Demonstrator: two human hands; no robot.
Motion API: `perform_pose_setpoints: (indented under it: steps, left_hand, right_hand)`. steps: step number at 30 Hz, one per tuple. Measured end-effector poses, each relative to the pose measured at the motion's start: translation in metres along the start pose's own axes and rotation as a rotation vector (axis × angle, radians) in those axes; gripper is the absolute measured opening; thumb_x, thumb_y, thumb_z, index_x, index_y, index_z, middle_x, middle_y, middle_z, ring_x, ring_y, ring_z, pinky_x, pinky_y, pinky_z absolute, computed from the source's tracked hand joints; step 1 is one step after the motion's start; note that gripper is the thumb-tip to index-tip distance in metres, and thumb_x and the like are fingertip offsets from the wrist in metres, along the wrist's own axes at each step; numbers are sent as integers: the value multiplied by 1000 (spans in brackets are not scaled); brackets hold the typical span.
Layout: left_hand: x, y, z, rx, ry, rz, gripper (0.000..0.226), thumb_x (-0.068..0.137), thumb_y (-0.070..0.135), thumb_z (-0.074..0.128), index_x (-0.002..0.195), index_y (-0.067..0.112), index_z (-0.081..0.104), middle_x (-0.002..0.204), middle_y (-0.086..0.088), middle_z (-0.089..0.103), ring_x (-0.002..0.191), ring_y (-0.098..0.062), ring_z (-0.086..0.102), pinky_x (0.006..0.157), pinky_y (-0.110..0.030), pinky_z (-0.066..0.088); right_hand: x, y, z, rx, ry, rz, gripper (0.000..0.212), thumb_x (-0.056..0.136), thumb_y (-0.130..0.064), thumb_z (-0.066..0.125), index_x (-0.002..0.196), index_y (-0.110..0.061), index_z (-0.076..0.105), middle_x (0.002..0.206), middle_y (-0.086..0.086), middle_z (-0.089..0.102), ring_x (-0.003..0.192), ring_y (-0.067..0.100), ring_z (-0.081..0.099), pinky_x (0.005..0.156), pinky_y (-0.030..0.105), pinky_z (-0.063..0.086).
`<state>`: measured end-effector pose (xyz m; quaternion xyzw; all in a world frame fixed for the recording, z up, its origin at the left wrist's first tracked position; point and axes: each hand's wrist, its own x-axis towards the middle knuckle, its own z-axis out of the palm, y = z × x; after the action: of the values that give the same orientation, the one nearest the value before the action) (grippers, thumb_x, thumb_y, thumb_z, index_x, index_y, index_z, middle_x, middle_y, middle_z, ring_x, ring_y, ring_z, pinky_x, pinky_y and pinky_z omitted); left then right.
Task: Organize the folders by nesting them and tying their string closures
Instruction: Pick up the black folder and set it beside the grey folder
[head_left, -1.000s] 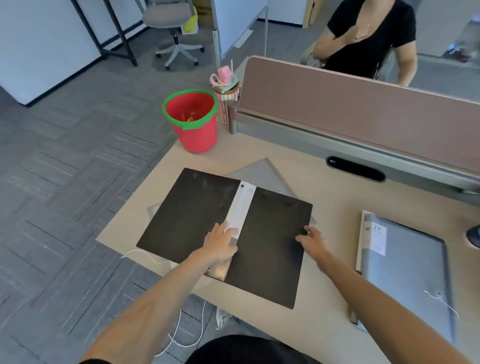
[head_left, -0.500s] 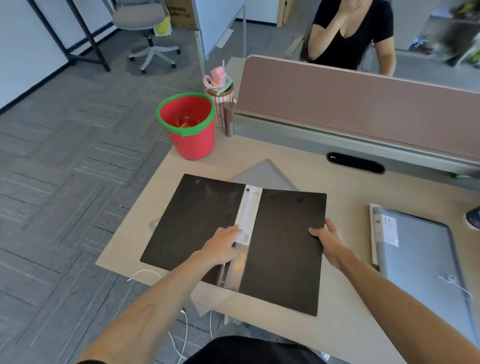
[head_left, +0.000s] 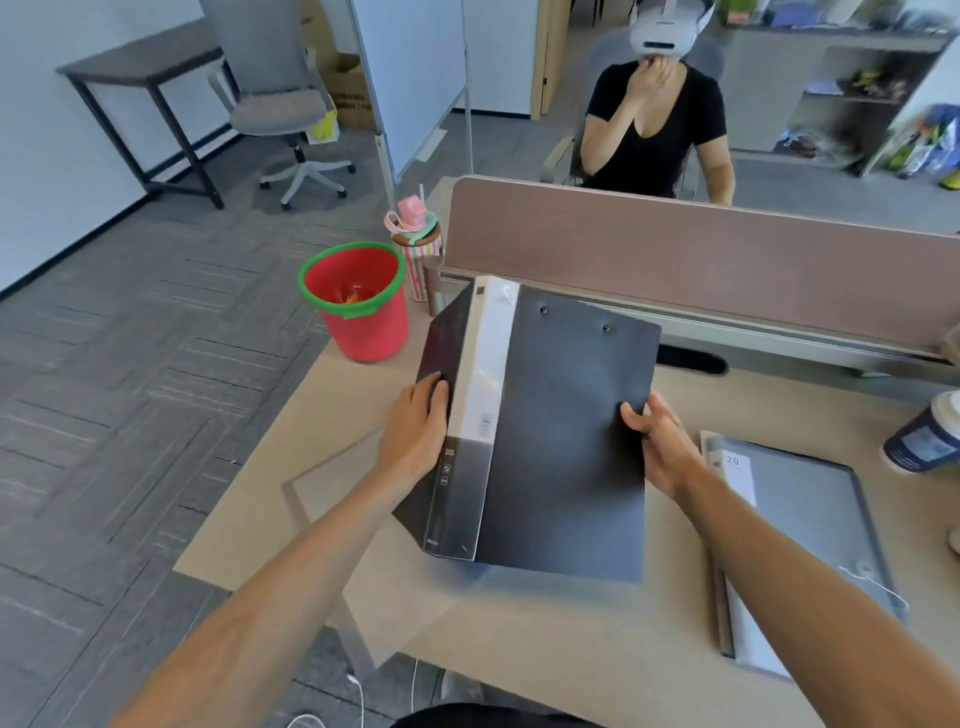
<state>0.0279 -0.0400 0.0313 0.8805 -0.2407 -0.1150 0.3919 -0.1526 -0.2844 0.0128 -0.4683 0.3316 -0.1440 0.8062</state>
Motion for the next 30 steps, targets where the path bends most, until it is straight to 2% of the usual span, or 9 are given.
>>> perform_pose_setpoints:
  steps: [3,5,7,9,13,15,19,23,30]
  left_hand:
    - [3,28,1,-253,-89,-9,48,100,46,24,118,23,62,118,3,65,112,-14,58,94,-30,41]
    - [5,47,5,-453,-182,-75,56,93,61,30,122,24,61,123,5,65,116,-12,58,102,-33,40]
    - [5,64,11,-477,-207,-65,49,95,51,46,129,16,55,123,3,63,111,-10,59,95,-27,43]
    - [6,78,21,-423,-158,-79,41,92,36,62,123,12,54,111,0,64,94,-8,61,76,-21,45]
    - [5,92,48,-485,-121,-174,35,90,30,66,118,10,58,107,-2,67,86,-10,62,66,-18,45]
    - [2,90,61,-549,-152,-240,31,91,28,65,117,11,59,105,-2,69,86,-11,65,67,-20,49]
    - [-3,75,89,-570,-237,-332,34,91,28,65,119,11,58,116,-11,69,102,-25,67,89,-41,54]
    - [-16,58,114,-463,-228,-366,31,94,25,61,118,8,54,113,-8,65,94,-18,63,73,-26,49]
    - [-32,27,153,-248,-404,-430,39,91,22,62,125,10,48,116,-6,62,101,-22,61,80,-31,48]
  right_hand:
    - [-1,-20,1,14,-29,-62,32,94,-3,48,114,-24,60,116,5,67,102,23,64,88,40,52]
    - [-2,-32,-1,21,-24,-107,32,95,-2,47,115,-24,60,118,5,66,104,23,63,94,42,50]
    - [-2,-42,-5,30,7,-146,30,94,-3,48,113,-23,60,117,5,67,105,23,63,95,43,50]
    - [-4,-50,-11,5,67,-170,27,93,-5,53,112,-23,61,112,2,71,103,23,66,90,41,53]
    - [-5,-53,-35,-157,129,-159,37,87,-9,61,121,-23,57,114,2,70,104,22,67,91,38,53]
    - [-7,-46,-51,-268,107,-105,47,86,-8,62,129,-23,51,122,3,66,107,21,64,94,37,52]
    - [-8,-24,-81,-424,131,64,66,88,-7,61,143,-23,30,128,7,60,110,25,62,90,38,51]
    - [-5,-3,-93,-554,166,148,56,85,3,59,136,-14,44,119,8,66,107,26,64,95,43,52]
    - [-19,14,-112,-707,208,266,46,89,-11,58,134,-11,50,128,-2,54,118,20,52,106,35,40]
